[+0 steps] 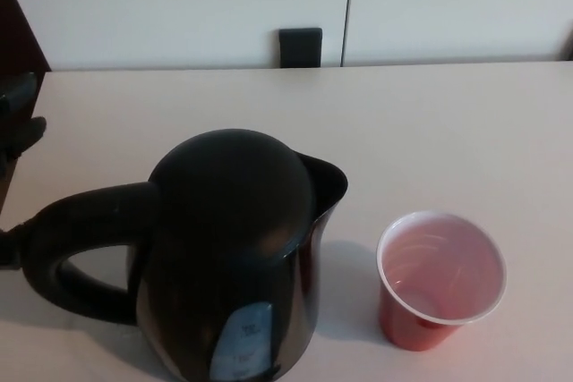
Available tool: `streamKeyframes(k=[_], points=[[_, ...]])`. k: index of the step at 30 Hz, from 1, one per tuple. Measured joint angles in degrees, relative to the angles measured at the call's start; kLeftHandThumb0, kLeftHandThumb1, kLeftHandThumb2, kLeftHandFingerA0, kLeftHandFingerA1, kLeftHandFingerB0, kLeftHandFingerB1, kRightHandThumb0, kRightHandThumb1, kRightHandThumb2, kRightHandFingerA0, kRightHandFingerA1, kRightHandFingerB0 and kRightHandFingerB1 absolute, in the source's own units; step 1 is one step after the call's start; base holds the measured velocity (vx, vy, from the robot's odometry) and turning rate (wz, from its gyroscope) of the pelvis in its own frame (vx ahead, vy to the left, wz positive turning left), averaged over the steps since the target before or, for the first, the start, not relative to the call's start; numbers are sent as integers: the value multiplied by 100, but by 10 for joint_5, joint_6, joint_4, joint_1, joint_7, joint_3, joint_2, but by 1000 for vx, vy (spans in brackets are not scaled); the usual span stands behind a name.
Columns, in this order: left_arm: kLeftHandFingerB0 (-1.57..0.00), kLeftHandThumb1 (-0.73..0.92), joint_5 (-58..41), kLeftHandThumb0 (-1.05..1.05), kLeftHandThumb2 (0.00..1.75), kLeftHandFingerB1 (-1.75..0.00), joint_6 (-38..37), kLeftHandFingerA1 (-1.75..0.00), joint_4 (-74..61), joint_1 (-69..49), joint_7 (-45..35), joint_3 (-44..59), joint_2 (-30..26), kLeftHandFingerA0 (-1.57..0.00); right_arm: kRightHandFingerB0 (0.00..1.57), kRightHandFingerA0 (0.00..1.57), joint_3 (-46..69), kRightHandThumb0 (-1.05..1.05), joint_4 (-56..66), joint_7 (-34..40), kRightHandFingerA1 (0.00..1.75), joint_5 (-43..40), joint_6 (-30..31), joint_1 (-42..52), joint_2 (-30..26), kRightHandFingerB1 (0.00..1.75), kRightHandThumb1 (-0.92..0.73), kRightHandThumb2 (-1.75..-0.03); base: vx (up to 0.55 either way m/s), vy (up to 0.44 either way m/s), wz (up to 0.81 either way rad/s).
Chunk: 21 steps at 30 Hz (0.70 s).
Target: The robot walk towards a table in front and uses its left hand to pick up the pot from the base and pour water to the cup on the right hand side
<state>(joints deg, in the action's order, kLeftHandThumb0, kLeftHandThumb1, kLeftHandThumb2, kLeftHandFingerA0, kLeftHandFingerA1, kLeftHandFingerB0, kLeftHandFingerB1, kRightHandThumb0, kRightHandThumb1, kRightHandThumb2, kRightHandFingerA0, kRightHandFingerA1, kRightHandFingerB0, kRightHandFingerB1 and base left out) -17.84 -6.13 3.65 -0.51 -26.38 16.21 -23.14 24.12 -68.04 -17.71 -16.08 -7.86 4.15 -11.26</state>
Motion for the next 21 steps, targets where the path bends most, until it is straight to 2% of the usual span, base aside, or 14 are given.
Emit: streamKeyframes(k=[8,9,10,11,13,14,18,21], points=[[-8,36,11,-46,58,-27,0,-37,4,2,3,-11,1,-13,59,58,0,-42,-2,0,60,1,0,-2,0,55,-58,-57,0,0,0],[-1,31,11,-39,65,-31,0,-42,4,1,3,-12,1,-11,57,58,-1,-42,-1,0,60,1,0,-2,0,53,-59,-57,0,0,0],[-1,31,11,-39,65,-31,0,-42,4,0,3,-13,1,-11,57,58,-1,-42,0,0,60,1,0,-2,0,53,-59,-57,0,0,0],[-8,36,11,-45,58,-29,0,-36,5,0,3,-13,1,-12,60,59,-1,-43,1,0,60,1,0,-2,0,54,-57,-57,0,0,0],[-6,35,12,-44,58,-27,0,-37,9,0,2,-13,1,-12,57,58,-2,-43,1,2,61,1,0,-2,0,54,-56,-57,0,0,0],[0,24,11,-22,80,-48,0,-49,13,0,2,-13,1,-1,61,57,-2,-43,1,2,60,1,0,-2,0,57,-58,-57,0,0,0],[0,34,11,-21,85,-48,1,-49,32,0,2,1,-8,-2,63,56,-3,-43,0,0,58,1,0,-4,0,58,-56,-56,0,0,0],[0,39,6,-19,87,-48,3,-49,60,7,1,24,-20,-2,59,56,-2,-44,-1,0,60,1,0,-5,0,57,-57,-56,0,0,0]])
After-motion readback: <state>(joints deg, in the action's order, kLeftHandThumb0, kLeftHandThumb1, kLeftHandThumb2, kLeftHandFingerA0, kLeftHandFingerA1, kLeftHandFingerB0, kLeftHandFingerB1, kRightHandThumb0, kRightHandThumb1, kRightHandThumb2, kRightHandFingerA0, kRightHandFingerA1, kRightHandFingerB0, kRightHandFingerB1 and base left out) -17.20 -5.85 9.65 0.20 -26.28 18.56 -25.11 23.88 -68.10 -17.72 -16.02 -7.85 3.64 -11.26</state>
